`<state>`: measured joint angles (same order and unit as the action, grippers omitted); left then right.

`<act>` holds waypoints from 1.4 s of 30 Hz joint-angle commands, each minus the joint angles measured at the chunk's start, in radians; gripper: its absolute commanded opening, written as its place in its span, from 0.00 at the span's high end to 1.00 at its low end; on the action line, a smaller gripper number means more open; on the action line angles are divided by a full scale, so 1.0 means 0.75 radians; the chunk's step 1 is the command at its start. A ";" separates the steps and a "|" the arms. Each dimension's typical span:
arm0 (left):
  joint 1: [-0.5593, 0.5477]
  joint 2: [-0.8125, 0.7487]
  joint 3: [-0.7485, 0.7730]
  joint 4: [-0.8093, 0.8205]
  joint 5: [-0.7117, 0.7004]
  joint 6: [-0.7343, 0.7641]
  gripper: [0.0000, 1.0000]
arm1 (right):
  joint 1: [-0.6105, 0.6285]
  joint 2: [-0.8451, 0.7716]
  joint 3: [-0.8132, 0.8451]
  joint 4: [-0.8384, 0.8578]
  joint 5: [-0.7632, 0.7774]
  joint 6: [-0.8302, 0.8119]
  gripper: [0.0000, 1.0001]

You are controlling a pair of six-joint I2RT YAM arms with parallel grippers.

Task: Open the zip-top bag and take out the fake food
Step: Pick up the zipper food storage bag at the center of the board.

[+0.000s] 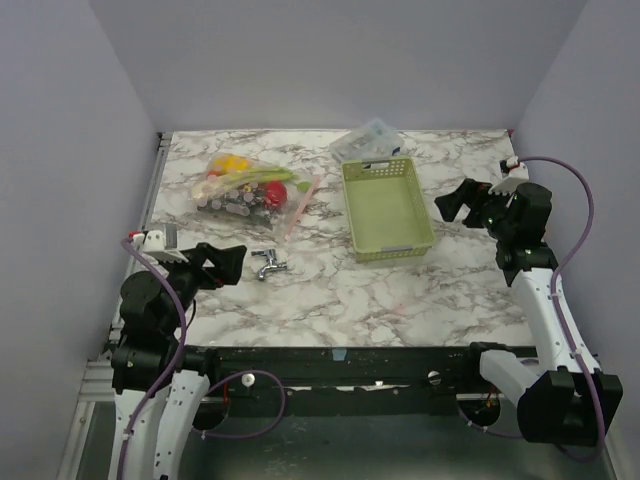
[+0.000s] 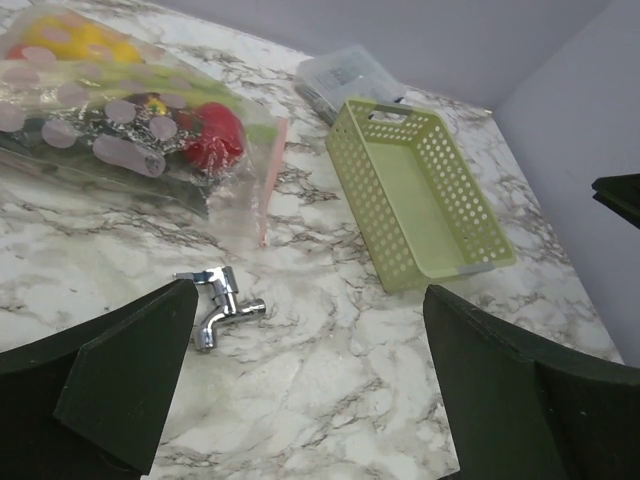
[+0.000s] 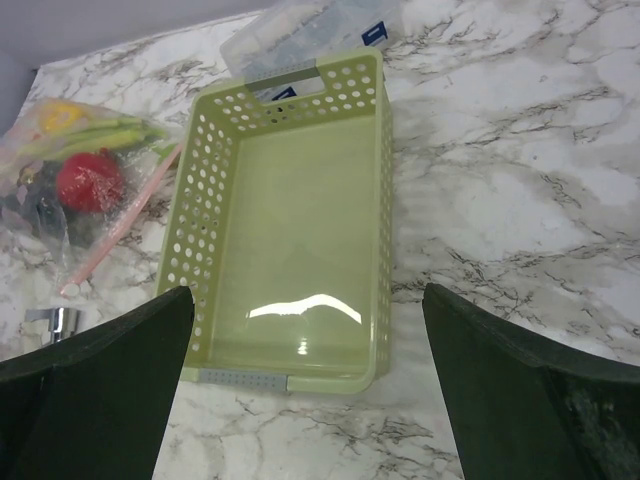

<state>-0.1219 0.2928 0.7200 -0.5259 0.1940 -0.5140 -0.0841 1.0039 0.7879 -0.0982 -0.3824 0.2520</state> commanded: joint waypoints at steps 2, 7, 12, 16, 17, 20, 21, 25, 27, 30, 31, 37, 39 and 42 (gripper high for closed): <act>-0.002 0.054 -0.076 0.075 0.188 -0.151 0.01 | 0.002 -0.019 -0.023 0.029 -0.016 -0.006 0.00; -0.003 0.153 -0.165 0.226 0.333 -0.294 0.01 | 0.003 -0.028 -0.069 0.035 -0.162 -0.195 0.00; -0.002 0.278 -0.210 0.340 0.330 -0.378 0.01 | 0.002 -0.014 -0.101 0.009 -0.271 -0.392 0.00; -0.002 0.414 -0.259 0.551 0.346 -0.450 0.01 | 0.002 -0.033 -0.146 -0.012 -0.508 -0.528 0.00; -0.001 0.463 -0.267 0.589 0.347 -0.461 0.01 | 0.003 -0.042 -0.161 -0.015 -0.565 -0.568 0.00; -0.001 0.618 -0.275 0.735 0.343 -0.485 0.01 | 0.002 -0.048 -0.166 -0.063 -0.662 -0.656 0.00; -0.001 0.680 -0.279 0.778 0.340 -0.489 0.01 | 0.003 -0.044 -0.158 -0.091 -0.677 -0.688 0.00; -0.002 0.916 -0.273 0.919 0.289 -0.517 0.01 | 0.002 -0.034 -0.134 -0.141 -0.702 -0.718 0.00; -0.004 1.020 -0.262 0.964 0.251 -0.553 0.01 | 0.003 -0.027 -0.125 -0.157 -0.718 -0.736 0.00; -0.021 1.152 -0.228 0.985 0.160 -0.569 0.01 | 0.003 -0.009 -0.111 -0.169 -0.726 -0.734 0.00; -0.027 1.187 -0.220 0.998 0.131 -0.572 0.01 | 0.003 -0.005 -0.107 -0.173 -0.729 -0.734 0.00; -0.039 1.422 -0.197 1.145 0.097 -0.627 0.12 | 0.004 -0.023 -0.116 -0.176 -0.719 -0.754 0.00; -0.042 1.501 -0.202 1.231 0.112 -0.676 0.15 | 0.003 -0.026 -0.118 -0.175 -0.712 -0.760 0.00; -0.042 1.595 -0.205 1.346 0.129 -0.744 0.19 | 0.003 -0.018 -0.119 -0.174 -0.710 -0.766 0.00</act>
<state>-0.1463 1.4128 0.5499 0.3145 0.3031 -0.9897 -0.0841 0.9943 0.6796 -0.2119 -0.8932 -0.2974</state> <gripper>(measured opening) 0.845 0.998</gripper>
